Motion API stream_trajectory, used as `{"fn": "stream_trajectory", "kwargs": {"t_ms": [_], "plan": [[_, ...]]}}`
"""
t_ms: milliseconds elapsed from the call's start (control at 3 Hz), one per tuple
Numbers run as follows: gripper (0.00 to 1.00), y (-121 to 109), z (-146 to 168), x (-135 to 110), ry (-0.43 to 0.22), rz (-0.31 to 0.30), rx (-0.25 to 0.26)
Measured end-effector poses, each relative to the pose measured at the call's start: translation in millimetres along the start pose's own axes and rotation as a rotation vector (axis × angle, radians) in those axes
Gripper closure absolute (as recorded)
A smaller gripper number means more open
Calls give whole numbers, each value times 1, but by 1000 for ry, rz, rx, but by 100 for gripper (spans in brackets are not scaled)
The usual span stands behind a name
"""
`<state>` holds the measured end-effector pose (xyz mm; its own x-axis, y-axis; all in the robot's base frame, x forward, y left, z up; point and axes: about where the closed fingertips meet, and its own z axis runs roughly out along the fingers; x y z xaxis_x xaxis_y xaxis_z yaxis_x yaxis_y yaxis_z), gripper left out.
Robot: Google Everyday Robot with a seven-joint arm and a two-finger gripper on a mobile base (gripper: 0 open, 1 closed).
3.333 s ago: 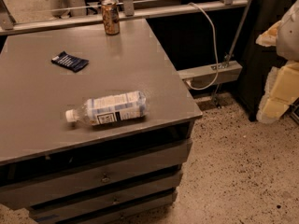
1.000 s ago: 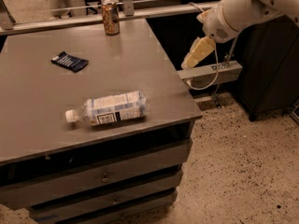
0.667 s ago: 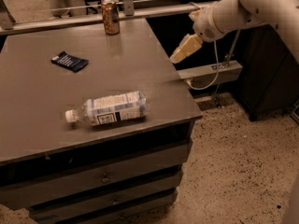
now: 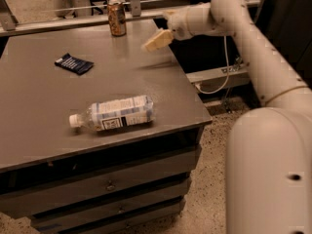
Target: Knock orange can over
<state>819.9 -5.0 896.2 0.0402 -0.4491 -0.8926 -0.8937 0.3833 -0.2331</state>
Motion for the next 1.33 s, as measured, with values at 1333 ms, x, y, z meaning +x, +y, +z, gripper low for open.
{"fn": "stream_trajectory", "kwargs": {"t_ms": [1333], "plan": [[0,15,107,-88,-179,86,-132]]}}
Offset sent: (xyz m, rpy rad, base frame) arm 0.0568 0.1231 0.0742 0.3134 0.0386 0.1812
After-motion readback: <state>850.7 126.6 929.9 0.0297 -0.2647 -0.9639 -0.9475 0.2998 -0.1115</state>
